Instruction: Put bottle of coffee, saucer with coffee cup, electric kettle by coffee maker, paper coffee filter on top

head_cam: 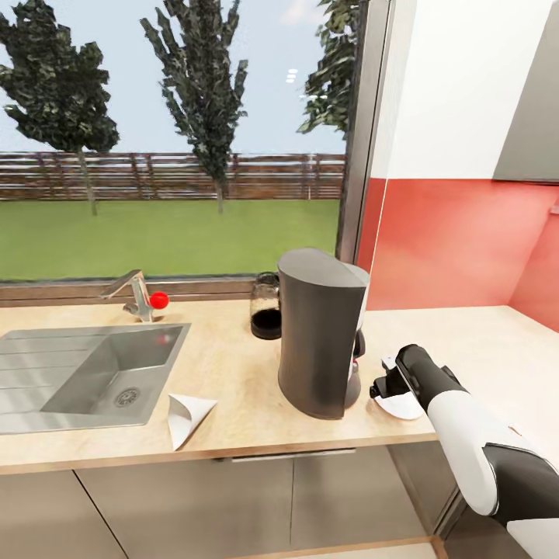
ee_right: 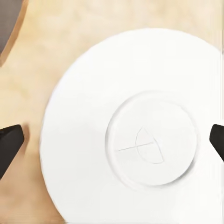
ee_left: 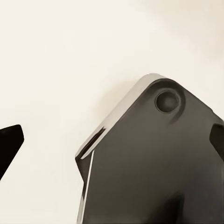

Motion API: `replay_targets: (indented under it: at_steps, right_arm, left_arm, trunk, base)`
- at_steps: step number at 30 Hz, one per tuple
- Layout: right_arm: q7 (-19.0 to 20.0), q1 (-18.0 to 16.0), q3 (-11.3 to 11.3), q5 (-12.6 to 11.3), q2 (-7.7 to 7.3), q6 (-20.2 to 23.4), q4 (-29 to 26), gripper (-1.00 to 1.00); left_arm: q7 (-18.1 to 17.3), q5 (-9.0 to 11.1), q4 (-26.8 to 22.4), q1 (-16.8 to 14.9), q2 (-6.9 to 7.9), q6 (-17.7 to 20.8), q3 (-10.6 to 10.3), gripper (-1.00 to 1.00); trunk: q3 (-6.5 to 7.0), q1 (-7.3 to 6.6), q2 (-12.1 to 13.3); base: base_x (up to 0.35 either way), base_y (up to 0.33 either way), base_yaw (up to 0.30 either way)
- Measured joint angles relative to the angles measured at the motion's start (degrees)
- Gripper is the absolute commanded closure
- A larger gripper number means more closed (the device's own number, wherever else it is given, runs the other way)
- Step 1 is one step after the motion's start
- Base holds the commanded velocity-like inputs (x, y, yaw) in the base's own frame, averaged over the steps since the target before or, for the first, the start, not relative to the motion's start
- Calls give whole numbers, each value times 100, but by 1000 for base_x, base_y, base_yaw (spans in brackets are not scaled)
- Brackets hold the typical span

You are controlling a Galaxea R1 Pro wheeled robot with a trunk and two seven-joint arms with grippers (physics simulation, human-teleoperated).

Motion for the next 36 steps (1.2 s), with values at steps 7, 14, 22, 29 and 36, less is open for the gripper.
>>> replay_targets:
  at_steps: [7,14,22,29,36]
  right_arm:
    - [0,0,0,0,-6,-1,0,-100]
    - [4,0,-2,-9,-24,-8,0,-100]
    - [9,1,-359,7,-47,-20,-2,-100]
    - [9,1,-395,9,-51,-15,-9,-100]
    - [9,1,-395,8,-53,-18,-9,-100]
  left_arm:
    - [-1,3,-1,0,2,16,2,-100]
    - [0,5,0,0,5,17,0,-100]
    - [1,-1,0,0,-1,17,-1,-100]
    - [3,2,-1,0,7,25,0,-100]
    - [-1,3,-1,0,5,18,2,-100]
  trunk:
    - [126,-154,281]
    - [252,-308,562]
    - [396,-484,884]
    - [523,-638,1165]
    - [595,-727,1328]
  base:
    - [0,0,0]
    - [0,0,0]
    - [0,0,0]
    - [0,0,0]
    - [0,0,0]
